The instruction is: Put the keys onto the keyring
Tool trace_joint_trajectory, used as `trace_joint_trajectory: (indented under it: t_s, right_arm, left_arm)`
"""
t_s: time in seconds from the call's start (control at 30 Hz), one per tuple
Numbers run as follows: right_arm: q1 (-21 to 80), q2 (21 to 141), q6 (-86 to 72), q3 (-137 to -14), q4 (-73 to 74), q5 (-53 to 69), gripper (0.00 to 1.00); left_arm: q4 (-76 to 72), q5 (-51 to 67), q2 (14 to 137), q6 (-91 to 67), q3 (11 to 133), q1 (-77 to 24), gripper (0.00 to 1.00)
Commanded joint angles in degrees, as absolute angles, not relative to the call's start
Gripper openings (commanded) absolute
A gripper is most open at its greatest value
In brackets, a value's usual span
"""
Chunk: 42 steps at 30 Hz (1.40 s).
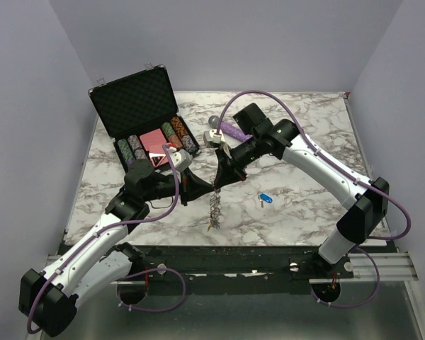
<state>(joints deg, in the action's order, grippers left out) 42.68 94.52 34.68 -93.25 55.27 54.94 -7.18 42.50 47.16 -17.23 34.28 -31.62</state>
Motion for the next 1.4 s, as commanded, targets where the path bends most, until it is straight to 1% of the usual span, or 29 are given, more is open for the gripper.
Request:
trace_joint_trajectory:
  t_s: [0.0, 0.03, 0.1, 0.13, 0.17, 0.3, 0.37, 0.4, 0.47, 0.53, 0.63, 0.87, 0.9, 1.0, 1.07, 1.13, 1.37]
  right_arm:
    - [43.24, 95.45, 36.29, -91.93, 56.60, 57.65, 0.00]
    - [43.16, 95.45, 36.82, -91.76, 57.12, 58.27, 0.01]
    - [43.24, 95.27, 37.09, -91.76, 57.22, 58.45, 0.24]
    - [43.24, 95.27, 37.26, -91.93, 57.30, 58.27, 0.27]
    - [43.16, 95.27, 37.18, -92.02, 57.39, 58.10, 0.28]
    - [43.24, 95.27, 37.09, -91.85, 57.22, 58.01, 0.24]
    - [43.24, 95.36, 37.00, -91.85, 57.22, 58.01, 0.20]
    - [43.24, 95.54, 37.09, -91.93, 57.22, 57.92, 0.19]
    - [43.15, 95.54, 37.18, -91.93, 57.30, 57.92, 0.14]
    - [43.24, 95.36, 37.09, -91.76, 57.22, 57.66, 0.11]
    - [43.16, 95.36, 37.26, -91.50, 57.39, 57.66, 0.00]
    - [43.24, 94.13, 36.83, -89.04, 55.64, 59.68, 0.00]
    - [43.16, 93.87, 36.39, -88.69, 54.94, 59.94, 0.00]
    - [43.07, 93.34, 35.86, -87.98, 53.79, 60.55, 0.00]
    - [42.81, 93.25, 35.69, -87.80, 53.26, 61.52, 0.00]
    - [42.72, 93.51, 35.77, -87.71, 52.91, 62.22, 0.00]
    - [42.10, 92.82, 36.38, -87.01, 52.30, 63.81, 0.00]
  left_arm:
    - [-12.65, 42.80, 45.79, -18.37, 34.63, -31.73, 0.00]
    - [-12.74, 42.98, 45.70, -18.37, 34.45, -31.82, 0.00]
    - [-12.83, 43.68, 45.79, -18.37, 34.19, -31.73, 0.00]
    - [-12.75, 43.77, 45.88, -18.37, 34.10, -31.73, 0.00]
    - [-12.74, 43.86, 45.88, -18.28, 34.10, -31.73, 0.00]
    - [-12.39, 43.86, 45.70, -18.11, 33.93, -31.73, 0.00]
    - [-12.30, 43.86, 45.79, -18.02, 34.01, -31.73, 0.00]
    - [-12.13, 43.86, 45.79, -18.02, 34.10, -31.73, 0.00]
    - [-12.13, 43.77, 45.88, -17.93, 34.19, -31.64, 0.00]
    - [-12.22, 43.68, 45.97, -17.93, 34.10, -31.73, 0.00]
    - [-12.22, 43.68, 46.05, -17.93, 34.28, -31.73, 0.00]
    - [-17.56, 44.03, 45.27, -19.86, 31.30, -31.64, 0.00]
    - [-19.67, 43.95, 45.18, -20.73, 30.42, -31.55, 0.02]
    - [-26.00, 43.68, 44.91, -24.25, 26.82, -31.55, 0.15]
    - [-31.26, 43.42, 44.65, -26.70, 24.36, -31.64, 0.25]
    - [-35.66, 43.16, 44.56, -28.38, 22.25, -31.64, 0.34]
    - [-40.95, 39.56, 39.91, -28.57, 16.27, -31.73, 0.44]
